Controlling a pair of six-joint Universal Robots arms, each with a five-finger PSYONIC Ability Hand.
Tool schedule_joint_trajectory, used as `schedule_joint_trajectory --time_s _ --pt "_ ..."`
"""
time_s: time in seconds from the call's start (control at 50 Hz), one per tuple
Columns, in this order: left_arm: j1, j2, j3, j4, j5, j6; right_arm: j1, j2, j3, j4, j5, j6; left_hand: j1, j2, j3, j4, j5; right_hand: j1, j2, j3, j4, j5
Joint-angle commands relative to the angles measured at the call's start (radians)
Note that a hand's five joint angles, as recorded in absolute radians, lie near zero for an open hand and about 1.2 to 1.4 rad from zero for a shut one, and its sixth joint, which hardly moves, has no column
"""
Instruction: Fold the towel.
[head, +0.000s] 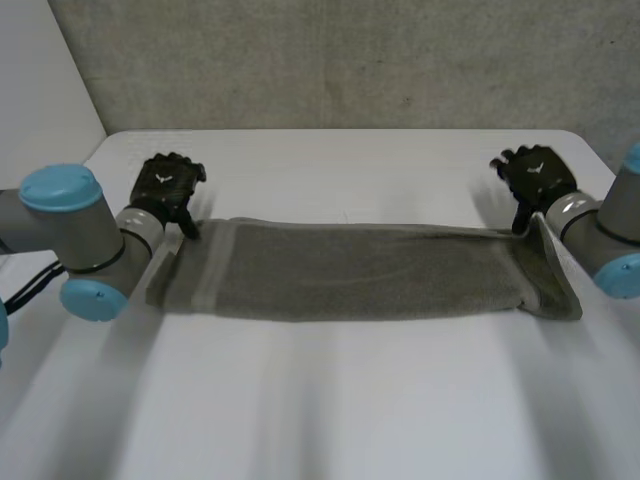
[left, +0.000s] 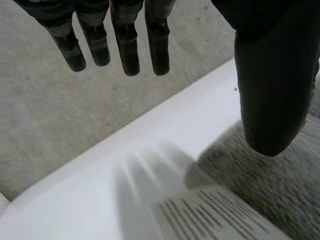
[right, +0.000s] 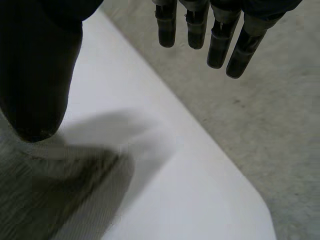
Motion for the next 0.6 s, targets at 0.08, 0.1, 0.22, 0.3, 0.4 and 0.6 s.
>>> schedule_joint_trajectory --time_s 0.08,0.1,0.22,0.3,0.4,0.6 --pt "0.013 0.143 -0.077 -0.001 -0.001 -0.005 -0.012 -0.254 0.122 -0.011 -0.017 0.148 -0.1 -0.048 -0.042 -0.056 -0.013 -0.062 -0.074 -0.05 -0.078 -0.064" --pt "0.013 0.165 -0.094 -0.001 0.002 -0.005 -0.013 -0.299 0.149 -0.015 -0.02 0.148 -0.1 -0.048 -0.042 -0.056 -0.013 -0.062 -0.074 -0.05 -0.078 -0.064" --pt "0.005 0.214 -0.165 -0.006 0.005 -0.006 -0.047 -0.378 0.209 0.001 -0.03 0.148 -0.094 -0.042 -0.042 -0.056 -0.007 -0.062 -0.074 -0.05 -0.078 -0.064" --pt "0.001 0.231 -0.214 -0.007 0.006 -0.003 -0.058 -0.437 0.325 0.075 -0.072 0.13 -0.091 -0.039 -0.042 -0.056 -0.004 -0.062 -0.074 -0.05 -0.078 -0.064" --pt "0.001 0.282 -0.301 -0.009 0.008 -0.005 -0.097 -0.479 0.481 0.165 -0.109 0.046 -0.085 -0.033 -0.042 -0.056 0.001 -0.062 -0.074 -0.05 -0.078 -0.064" --pt "-0.001 0.354 -0.452 -0.007 0.049 -0.012 -0.168 -0.505 0.741 0.15 -0.114 -0.085 -0.08 -0.028 -0.042 -0.056 0.007 -0.004 -0.016 -0.05 -0.078 -0.007"
